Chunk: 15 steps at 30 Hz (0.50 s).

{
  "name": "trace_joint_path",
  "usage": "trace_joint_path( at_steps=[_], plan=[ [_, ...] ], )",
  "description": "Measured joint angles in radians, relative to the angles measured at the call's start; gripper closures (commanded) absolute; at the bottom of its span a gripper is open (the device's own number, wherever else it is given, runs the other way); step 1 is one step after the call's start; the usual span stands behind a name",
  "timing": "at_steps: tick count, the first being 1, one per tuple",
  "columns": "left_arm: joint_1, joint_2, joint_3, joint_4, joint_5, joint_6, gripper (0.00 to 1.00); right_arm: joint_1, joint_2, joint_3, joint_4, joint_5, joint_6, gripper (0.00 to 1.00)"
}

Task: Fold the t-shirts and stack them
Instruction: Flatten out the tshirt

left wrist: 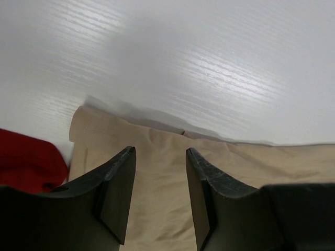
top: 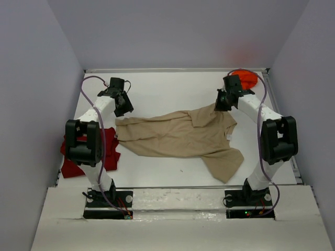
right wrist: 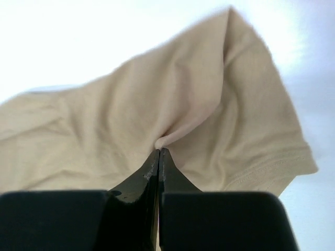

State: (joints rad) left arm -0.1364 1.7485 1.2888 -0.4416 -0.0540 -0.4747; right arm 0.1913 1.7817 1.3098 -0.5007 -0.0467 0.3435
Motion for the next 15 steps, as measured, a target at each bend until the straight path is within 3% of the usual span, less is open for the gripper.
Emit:
trace_joint_path(
  at_steps=[7, 15],
  plan=[
    [-0.014, -0.011, -0.019, 0.044, -0.016, 0.02, 0.48, 0.0, -0.013, 0.154, 0.03, 0.071, -0.003, 1.0],
    [-0.095, -0.008, 0.011, 0.004, -0.035, 0.039, 0.5, 0.0, 0.278, 0.428, 0.014, 0.115, -0.034, 1.0]
  ],
)
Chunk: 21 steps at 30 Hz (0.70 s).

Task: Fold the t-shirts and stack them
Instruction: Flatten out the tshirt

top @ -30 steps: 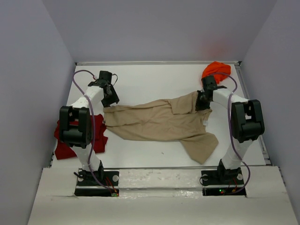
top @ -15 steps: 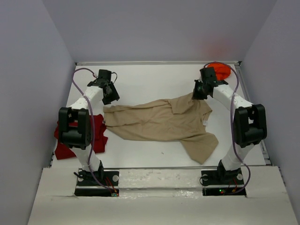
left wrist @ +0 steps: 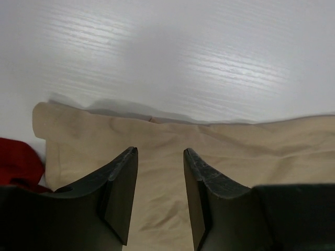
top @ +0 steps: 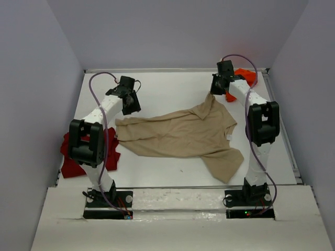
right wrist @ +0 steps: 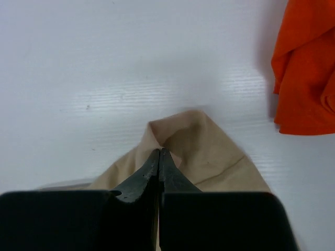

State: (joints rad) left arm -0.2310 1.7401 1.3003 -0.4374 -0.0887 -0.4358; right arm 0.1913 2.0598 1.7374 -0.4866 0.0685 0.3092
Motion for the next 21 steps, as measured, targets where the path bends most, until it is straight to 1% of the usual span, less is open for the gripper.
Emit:
trace_joint_path(
  at_steps=[1, 2, 6, 7, 10, 12, 17, 21],
  plan=[
    [-0.005, 0.005, 0.026, -0.023, 0.007, 0.002, 0.51, 0.0, 0.026, 0.022, -0.009, 0.001, -0.002, 1.0],
    [-0.008, 0.012, 0.053, -0.045, 0.011, 0.003, 0.51, 0.0, 0.066, 0.074, -0.061, 0.005, -0.006, 1.0],
    [-0.009, 0.042, 0.19, -0.124, 0.026, 0.002, 0.52, 0.0, 0.162, 0.267, -0.154, 0.016, -0.019, 1.0],
    [-0.009, 0.048, 0.23, -0.151, 0.029, 0.002, 0.53, 0.0, 0.174, 0.315, -0.177, 0.018, -0.018, 1.0],
    [-0.009, 0.061, 0.315, -0.205, 0.031, -0.006, 0.54, 0.0, 0.166, 0.391, -0.197, 0.026, -0.018, 1.0],
    [-0.009, 0.055, 0.314, -0.206, 0.028, -0.006, 0.54, -0.004, 0.153, 0.421, -0.199, 0.026, -0.013, 1.0],
    [-0.004, 0.041, 0.216, -0.211, 0.007, 0.004, 0.54, -0.029, 0.132, 0.449, -0.201, 0.004, 0.013, 1.0],
    [-0.003, 0.045, 0.185, -0.215, 0.033, 0.002, 0.54, -0.069, 0.143, 0.457, -0.212, -0.018, 0.028, 1.0]
  ],
)
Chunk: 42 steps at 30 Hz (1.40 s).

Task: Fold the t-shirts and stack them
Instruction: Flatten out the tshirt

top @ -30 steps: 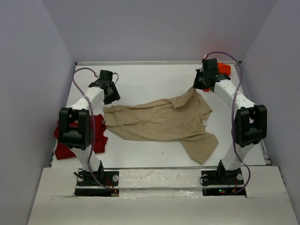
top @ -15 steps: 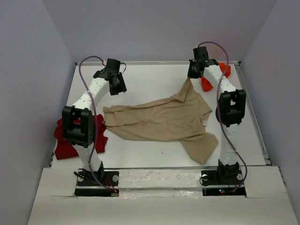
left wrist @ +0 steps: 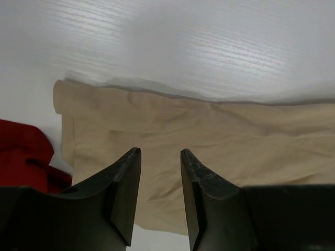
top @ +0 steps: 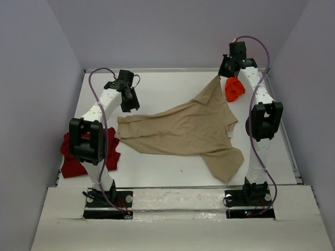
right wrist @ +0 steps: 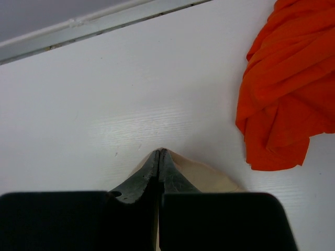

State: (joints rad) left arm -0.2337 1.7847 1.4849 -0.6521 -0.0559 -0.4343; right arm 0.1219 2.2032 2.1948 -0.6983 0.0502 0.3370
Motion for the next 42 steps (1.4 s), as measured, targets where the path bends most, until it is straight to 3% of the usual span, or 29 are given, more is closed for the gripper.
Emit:
trace_joint_path(
  at_steps=[16, 25, 36, 38, 39, 42],
  plan=[
    [-0.003, -0.035, -0.009, 0.008, 0.014, 0.01, 0.53, -0.053, 0.158, 0.218, -0.076, -0.109, -0.046, 1.0],
    [-0.021, -0.032, -0.052, 0.091, -0.026, 0.007, 0.57, -0.021, 0.09, -0.024, 0.002, -0.127, -0.098, 1.0],
    [-0.02, 0.01, -0.068, 0.158, 0.011, 0.019, 0.57, -0.009, 0.09, -0.045, 0.036, -0.135, -0.106, 1.0],
    [-0.02, 0.037, -0.038, 0.154, 0.017, 0.023, 0.49, -0.009, 0.09, -0.045, 0.037, -0.12, -0.11, 1.0],
    [-0.02, 0.053, -0.019, 0.156, 0.018, 0.026, 0.34, -0.009, 0.09, -0.045, 0.037, -0.117, -0.114, 1.0],
    [-0.02, 0.077, 0.005, 0.162, 0.017, 0.034, 0.34, -0.009, 0.086, -0.059, 0.046, -0.109, -0.133, 1.0]
  ],
)
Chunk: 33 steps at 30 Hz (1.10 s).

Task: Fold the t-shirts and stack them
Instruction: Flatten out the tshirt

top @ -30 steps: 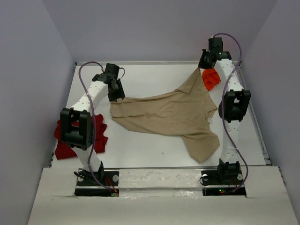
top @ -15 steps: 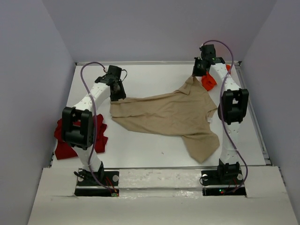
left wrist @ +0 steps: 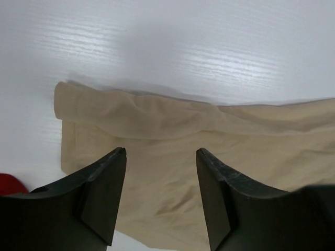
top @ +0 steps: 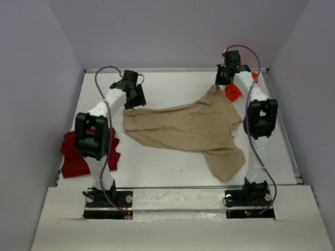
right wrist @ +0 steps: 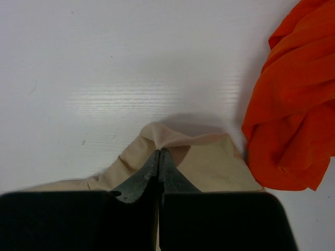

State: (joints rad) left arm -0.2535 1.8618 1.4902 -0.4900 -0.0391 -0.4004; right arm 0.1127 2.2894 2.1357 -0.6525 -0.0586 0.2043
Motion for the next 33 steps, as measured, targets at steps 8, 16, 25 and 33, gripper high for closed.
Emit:
trace_joint_path(
  at_steps=[8, 16, 25, 33],
  plan=[
    [0.009, 0.077, 0.063, -0.034, -0.085, -0.009, 0.39, 0.0, -0.014, -0.041, 0.019, -0.016, -0.028, 1.0],
    [0.082, 0.151, 0.072, -0.031, -0.036, -0.028, 0.42, 0.0, -0.017, -0.041, 0.033, -0.032, -0.04, 1.0],
    [0.245, 0.131, 0.021, 0.014, 0.032, -0.045, 0.42, 0.0, -0.019, -0.05, 0.04, -0.04, -0.044, 1.0],
    [0.249, 0.124, -0.011, 0.061, 0.154, -0.054, 0.49, 0.0, -0.023, -0.052, 0.04, -0.041, -0.049, 1.0]
  ],
)
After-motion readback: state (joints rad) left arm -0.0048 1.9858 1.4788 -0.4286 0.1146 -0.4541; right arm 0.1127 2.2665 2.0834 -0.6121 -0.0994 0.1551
